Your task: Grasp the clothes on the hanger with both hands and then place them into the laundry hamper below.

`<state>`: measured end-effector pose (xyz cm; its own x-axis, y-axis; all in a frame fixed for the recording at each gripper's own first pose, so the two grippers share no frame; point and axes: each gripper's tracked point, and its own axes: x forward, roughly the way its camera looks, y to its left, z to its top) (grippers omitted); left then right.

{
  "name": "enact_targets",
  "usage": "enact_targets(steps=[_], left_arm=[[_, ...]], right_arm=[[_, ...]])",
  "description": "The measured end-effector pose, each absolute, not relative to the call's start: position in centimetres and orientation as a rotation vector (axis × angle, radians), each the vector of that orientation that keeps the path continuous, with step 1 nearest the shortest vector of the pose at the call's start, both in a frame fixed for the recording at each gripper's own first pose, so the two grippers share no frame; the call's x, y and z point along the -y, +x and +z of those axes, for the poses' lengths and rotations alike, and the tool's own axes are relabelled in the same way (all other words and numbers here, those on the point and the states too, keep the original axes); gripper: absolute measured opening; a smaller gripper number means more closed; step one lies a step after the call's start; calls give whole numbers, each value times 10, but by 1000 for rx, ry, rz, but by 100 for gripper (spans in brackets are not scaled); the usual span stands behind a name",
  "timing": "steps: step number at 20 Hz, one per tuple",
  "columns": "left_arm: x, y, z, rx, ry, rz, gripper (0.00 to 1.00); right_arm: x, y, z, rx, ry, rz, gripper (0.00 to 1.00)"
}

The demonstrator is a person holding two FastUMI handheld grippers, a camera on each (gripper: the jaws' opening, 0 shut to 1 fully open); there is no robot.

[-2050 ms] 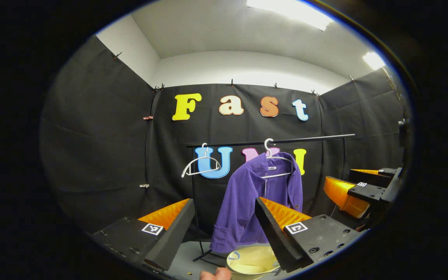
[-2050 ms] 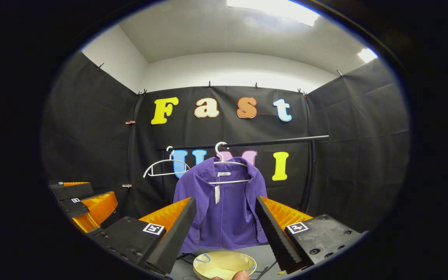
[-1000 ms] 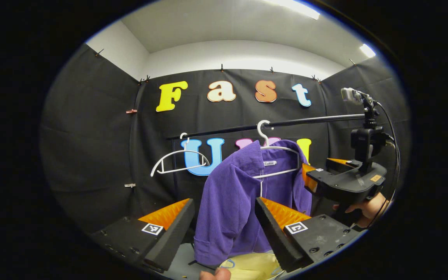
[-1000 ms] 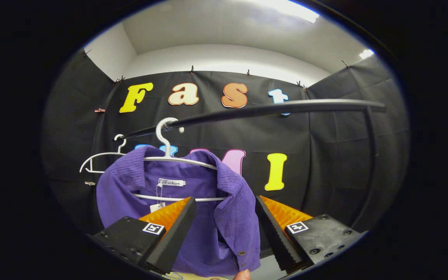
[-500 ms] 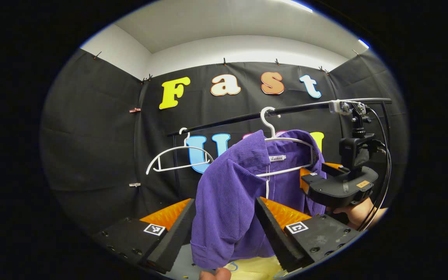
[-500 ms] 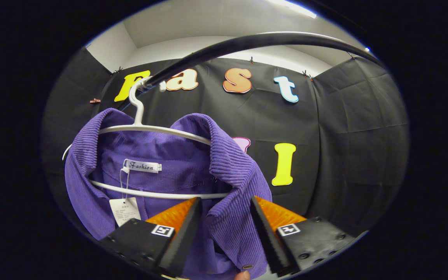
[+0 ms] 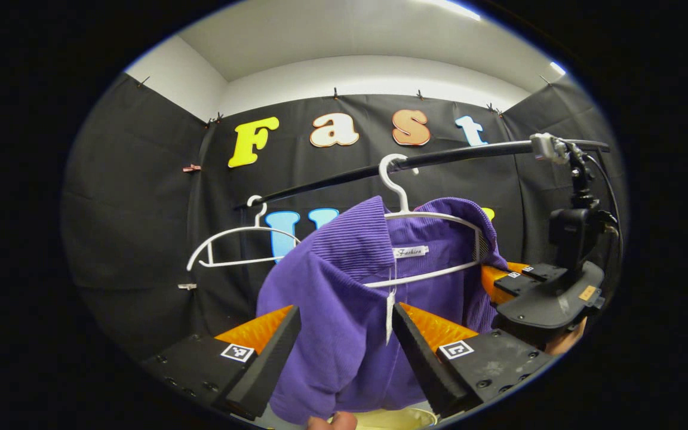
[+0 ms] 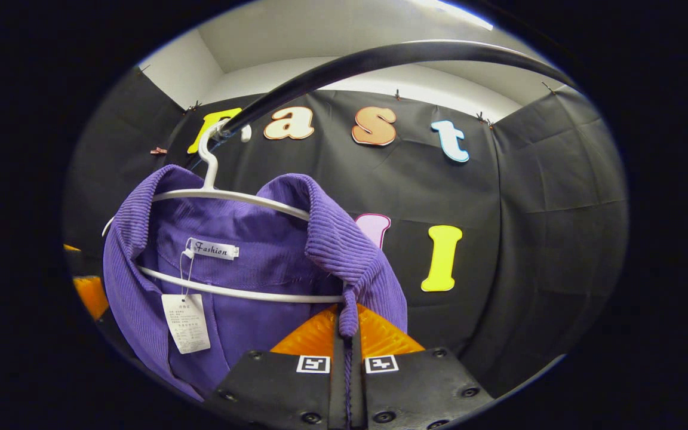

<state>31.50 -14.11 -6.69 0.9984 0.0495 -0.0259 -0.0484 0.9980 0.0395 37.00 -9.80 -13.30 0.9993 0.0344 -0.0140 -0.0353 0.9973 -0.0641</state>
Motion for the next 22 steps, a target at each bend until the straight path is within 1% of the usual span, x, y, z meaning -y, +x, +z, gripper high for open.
enact_targets(steps=[2,3,4,5,6,7,10,11,12,14,16,18,22], left_arm=[[142,330,-68,-26,14,66,96],[141,337,-73,-35,8,84,99],[139,344,-78,-46,10,100,94],[139,348,-82,-56,14,113,96],[139,352,-82,-58,19,118,94],[139,354,-83,-58,21,124,99],[144,358,-79,-39,10,120,99],[142,362,-78,-37,7,126,99],[141,365,-80,-51,2,145,98],[128,376,-84,-81,-13,195,98],[124,387,-81,-75,-26,201,98],[118,393,-82,-70,-10,203,91],[91,389,-76,-32,16,234,37]], right_arm=[[99,366,-132,-15,-46,41,7],[100,366,-132,-15,-44,42,7],[102,366,-132,-19,-48,39,7],[102,367,-132,-24,-45,46,7],[102,366,-132,-29,-41,49,7],[101,366,-132,-32,-24,58,7],[101,368,-133,-34,1,53,7],[105,374,-134,-29,-17,38,2],[108,375,-130,-14,-33,26,5],[103,373,-128,-10,-26,40,5],[100,374,-133,-27,-7,52,5],[106,374,-133,-32,-10,40,5],[114,373,-131,-28,15,15,5]])
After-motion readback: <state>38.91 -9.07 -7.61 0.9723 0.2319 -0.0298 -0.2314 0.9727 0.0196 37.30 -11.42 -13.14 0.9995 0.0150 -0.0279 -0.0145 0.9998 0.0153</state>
